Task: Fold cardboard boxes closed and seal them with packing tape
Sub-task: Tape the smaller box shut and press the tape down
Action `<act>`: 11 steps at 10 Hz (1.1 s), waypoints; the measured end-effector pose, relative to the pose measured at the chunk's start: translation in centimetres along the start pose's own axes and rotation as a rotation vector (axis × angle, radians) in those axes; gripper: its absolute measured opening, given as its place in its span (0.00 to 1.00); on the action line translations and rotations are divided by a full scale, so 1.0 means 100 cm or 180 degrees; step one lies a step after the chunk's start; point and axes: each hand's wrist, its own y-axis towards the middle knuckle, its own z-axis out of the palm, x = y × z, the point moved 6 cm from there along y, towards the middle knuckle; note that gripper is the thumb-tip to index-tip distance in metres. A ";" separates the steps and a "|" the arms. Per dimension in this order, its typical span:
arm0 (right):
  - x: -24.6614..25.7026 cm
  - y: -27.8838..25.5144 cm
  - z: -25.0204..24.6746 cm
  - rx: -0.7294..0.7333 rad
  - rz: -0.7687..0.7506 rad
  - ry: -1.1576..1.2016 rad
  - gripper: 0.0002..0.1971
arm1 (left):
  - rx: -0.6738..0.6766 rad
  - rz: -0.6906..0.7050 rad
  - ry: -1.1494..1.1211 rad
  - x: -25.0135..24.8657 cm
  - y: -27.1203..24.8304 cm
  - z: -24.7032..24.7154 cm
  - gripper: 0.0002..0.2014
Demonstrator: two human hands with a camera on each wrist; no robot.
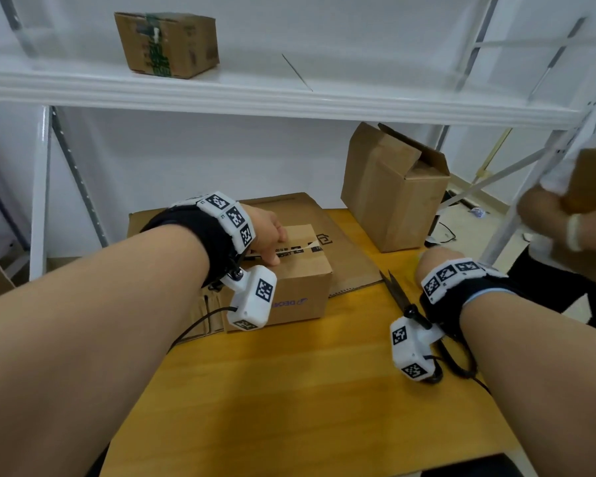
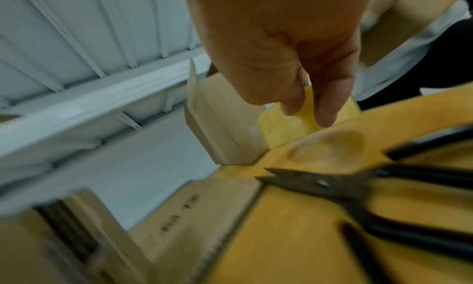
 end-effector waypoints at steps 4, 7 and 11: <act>0.183 -0.036 -0.047 -0.0113 -0.1505 0.1411 0.25 | -0.0354 0.0371 -0.0767 0.019 -0.005 -0.001 0.18; 0.224 -0.057 0.012 0.0275 -0.1666 0.1184 0.22 | -0.0536 0.0402 -0.2137 0.062 -0.011 -0.008 0.06; 0.229 -0.050 0.024 0.0219 -0.1682 0.0520 0.17 | -0.0430 0.0166 -0.3571 0.081 -0.020 -0.005 0.10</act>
